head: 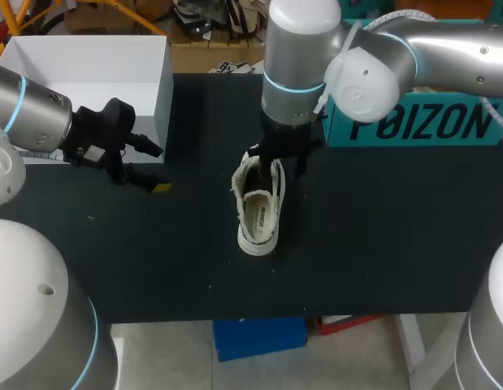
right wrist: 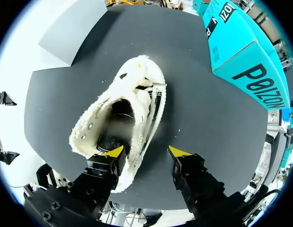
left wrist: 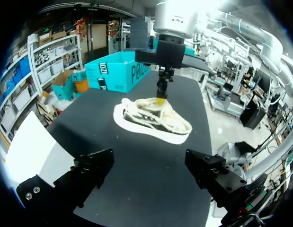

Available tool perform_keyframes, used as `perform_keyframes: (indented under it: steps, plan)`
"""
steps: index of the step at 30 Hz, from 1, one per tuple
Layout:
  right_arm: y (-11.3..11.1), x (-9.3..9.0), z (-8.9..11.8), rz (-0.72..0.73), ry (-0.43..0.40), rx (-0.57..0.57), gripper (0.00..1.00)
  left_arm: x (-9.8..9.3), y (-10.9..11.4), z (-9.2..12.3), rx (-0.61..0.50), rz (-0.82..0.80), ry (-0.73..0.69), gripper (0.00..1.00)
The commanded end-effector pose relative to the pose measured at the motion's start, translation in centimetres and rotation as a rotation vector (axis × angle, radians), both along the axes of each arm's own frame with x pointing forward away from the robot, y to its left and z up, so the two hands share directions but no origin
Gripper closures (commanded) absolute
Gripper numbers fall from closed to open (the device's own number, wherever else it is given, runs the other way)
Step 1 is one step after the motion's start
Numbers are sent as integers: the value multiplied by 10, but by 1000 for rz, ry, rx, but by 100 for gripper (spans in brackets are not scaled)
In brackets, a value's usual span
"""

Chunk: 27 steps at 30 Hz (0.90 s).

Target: Take the shoe out of the shoebox, open the shoe tongue, remove and reinsert the insole, then place the shoe into the shoebox

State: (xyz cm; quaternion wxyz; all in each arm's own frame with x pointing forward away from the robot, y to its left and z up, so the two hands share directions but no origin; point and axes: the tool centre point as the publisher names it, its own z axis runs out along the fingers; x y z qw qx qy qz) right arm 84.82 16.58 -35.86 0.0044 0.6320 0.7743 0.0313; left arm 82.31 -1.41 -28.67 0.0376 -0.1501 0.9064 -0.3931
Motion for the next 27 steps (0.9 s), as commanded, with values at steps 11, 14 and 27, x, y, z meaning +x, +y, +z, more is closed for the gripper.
perform_keyframes:
  steps: [11, 14, 27]
  plan:
    - [5, 6, -28, 6, 32, -10, 51, -1, -1, 0, 5, 1, 2, 0]
    - [5, 4, -34, 1, 36, -9, 51, -1, -1, 0, 5, 1, 2, 0]
    - [4, 1, -56, -10, 52, -8, 55, -1, -1, 0, 5, 1, 2, 0]
